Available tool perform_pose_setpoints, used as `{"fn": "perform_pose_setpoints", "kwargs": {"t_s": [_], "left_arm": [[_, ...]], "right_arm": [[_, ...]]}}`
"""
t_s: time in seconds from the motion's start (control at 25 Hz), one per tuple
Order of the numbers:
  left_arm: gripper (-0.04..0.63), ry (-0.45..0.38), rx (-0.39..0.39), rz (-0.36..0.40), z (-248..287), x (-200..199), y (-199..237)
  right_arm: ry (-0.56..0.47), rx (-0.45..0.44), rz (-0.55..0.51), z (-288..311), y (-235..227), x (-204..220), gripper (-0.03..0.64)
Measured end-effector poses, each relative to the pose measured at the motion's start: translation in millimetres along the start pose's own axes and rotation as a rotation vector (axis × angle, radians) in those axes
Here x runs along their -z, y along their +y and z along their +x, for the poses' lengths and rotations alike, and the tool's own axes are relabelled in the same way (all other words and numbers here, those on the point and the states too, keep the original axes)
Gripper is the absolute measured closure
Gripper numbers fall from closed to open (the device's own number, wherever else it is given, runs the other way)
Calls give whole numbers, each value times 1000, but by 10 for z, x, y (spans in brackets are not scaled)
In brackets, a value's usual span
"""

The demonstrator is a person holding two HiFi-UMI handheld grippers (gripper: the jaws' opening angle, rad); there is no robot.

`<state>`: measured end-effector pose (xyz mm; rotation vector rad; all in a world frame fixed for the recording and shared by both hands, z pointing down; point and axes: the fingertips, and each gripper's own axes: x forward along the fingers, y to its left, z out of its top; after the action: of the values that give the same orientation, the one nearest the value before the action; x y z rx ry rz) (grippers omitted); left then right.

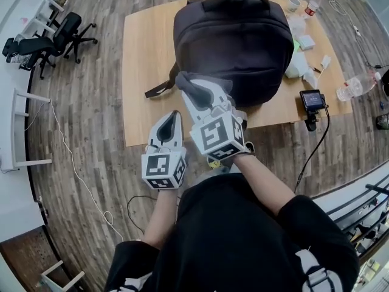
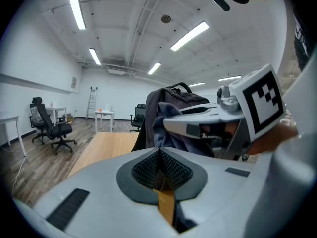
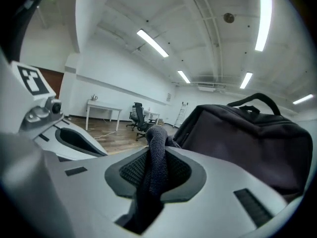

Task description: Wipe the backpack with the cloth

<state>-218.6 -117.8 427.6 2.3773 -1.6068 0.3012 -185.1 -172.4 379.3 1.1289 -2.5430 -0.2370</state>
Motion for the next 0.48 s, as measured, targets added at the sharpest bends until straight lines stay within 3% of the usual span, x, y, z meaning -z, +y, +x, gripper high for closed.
{"fn": "perform_pose_setpoints", "kwargs": {"t_s": [0.12,0.28,0.48], "left_arm": [[578,-9,-15,8,-48,-25,40],[578,-1,-20,7,-44,12,68],[577,-2,24,21,62,-18,-70]], "right_arm": [[9,1,-64,48,139,106,537],[30,-17,-47,-17,162,234,537],[52,46,-19,-220,-98,358,537]]}}
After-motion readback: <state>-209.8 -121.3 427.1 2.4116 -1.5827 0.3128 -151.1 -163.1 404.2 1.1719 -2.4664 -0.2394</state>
